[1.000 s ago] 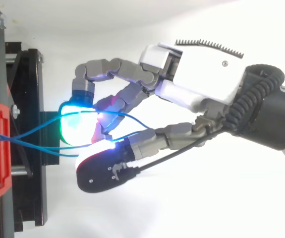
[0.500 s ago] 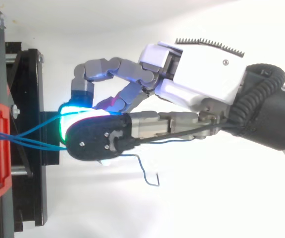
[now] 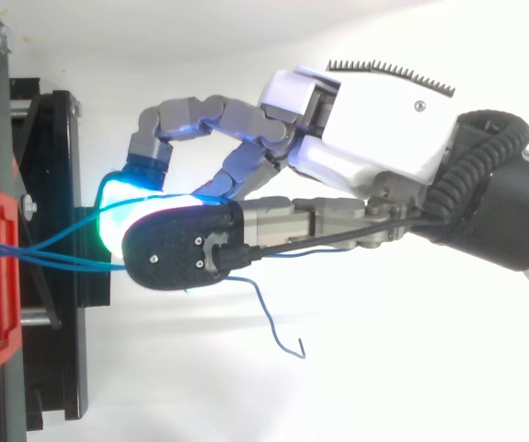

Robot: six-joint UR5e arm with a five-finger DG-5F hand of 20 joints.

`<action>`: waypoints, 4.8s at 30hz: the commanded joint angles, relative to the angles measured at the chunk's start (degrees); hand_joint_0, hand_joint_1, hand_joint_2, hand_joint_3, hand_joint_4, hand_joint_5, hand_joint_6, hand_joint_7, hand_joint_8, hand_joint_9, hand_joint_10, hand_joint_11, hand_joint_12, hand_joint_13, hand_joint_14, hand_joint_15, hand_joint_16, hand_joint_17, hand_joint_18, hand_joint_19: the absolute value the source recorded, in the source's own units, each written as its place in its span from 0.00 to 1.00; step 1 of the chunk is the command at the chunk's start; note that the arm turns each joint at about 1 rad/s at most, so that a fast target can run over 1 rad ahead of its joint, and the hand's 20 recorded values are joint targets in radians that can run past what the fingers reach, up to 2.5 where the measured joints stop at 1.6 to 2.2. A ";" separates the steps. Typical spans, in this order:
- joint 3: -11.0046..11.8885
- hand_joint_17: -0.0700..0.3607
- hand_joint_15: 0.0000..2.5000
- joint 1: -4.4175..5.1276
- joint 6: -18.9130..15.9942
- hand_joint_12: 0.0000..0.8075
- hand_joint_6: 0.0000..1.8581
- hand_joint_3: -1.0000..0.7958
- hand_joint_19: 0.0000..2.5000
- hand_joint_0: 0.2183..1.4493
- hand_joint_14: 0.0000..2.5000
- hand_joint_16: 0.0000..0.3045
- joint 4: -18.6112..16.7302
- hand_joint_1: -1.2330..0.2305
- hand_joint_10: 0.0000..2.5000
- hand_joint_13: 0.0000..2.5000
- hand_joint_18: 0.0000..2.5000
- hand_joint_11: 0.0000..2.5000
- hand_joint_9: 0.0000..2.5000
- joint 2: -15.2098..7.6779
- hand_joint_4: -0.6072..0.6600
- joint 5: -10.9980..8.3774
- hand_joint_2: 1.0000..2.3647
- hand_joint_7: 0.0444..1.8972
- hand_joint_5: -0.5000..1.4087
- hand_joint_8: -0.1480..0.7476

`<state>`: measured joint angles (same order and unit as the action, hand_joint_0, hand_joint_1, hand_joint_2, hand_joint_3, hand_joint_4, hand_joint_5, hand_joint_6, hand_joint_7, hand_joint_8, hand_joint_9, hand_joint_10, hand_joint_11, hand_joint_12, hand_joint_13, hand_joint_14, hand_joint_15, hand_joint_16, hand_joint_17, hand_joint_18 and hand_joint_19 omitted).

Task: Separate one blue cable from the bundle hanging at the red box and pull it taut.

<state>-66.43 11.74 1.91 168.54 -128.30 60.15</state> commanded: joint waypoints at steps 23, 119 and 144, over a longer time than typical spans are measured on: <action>0.25 0.39 0.27 -0.49 0.99 0.50 0.27 0.39 0.22 0.39 0.01 0.14 -0.85 0.48 0.01 0.43 0.37 0.42 0.50 0.07 0.67 -0.56 0.01 0.63 0.21 0.55; 0.43 0.38 0.26 -0.32 1.69 0.50 0.27 0.46 0.22 0.43 0.01 0.14 -1.20 0.45 0.01 0.44 0.35 0.39 0.50 0.07 0.68 -0.56 0.02 0.57 0.20 0.52; 0.51 0.40 0.27 -0.32 1.60 0.51 0.27 0.34 0.23 0.35 0.01 0.15 -1.02 0.51 0.01 0.44 0.37 0.38 0.51 0.07 0.64 -0.74 0.01 0.68 0.22 0.54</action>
<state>-66.00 11.45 3.58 167.24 -128.27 59.41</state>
